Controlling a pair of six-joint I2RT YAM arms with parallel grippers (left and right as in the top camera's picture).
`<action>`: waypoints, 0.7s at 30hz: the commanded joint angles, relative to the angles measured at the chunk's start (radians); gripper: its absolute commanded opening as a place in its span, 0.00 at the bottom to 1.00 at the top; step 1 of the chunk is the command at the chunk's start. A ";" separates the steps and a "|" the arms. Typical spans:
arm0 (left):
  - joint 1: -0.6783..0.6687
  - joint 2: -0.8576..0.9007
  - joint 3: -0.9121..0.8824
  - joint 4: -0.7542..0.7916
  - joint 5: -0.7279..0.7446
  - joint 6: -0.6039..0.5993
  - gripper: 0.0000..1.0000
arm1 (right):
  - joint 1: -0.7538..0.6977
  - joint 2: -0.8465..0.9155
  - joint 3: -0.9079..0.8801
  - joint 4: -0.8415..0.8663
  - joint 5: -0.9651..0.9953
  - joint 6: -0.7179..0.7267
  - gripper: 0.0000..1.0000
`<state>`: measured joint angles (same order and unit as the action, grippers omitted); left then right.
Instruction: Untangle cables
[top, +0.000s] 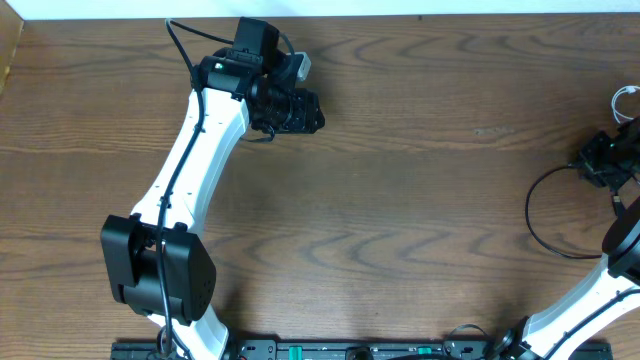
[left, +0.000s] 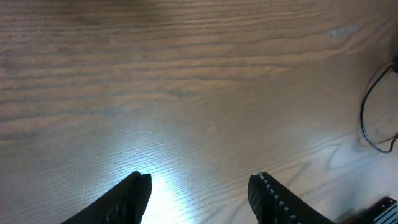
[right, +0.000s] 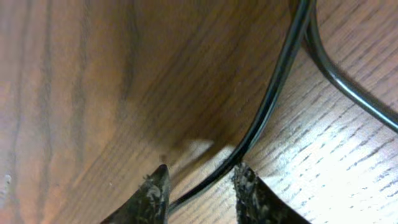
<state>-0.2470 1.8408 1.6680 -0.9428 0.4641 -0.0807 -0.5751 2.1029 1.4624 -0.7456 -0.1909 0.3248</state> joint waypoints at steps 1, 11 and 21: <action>-0.001 -0.011 -0.002 -0.006 -0.013 0.009 0.56 | 0.007 -0.003 -0.019 0.008 0.002 0.025 0.42; -0.001 -0.011 -0.002 -0.006 -0.013 0.009 0.56 | 0.022 0.069 -0.025 0.010 0.044 0.142 0.27; -0.001 -0.011 -0.002 -0.006 -0.013 0.009 0.56 | 0.012 0.045 0.025 -0.006 0.003 0.142 0.01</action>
<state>-0.2470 1.8408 1.6680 -0.9432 0.4641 -0.0807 -0.5632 2.1136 1.4696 -0.7414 -0.1581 0.4599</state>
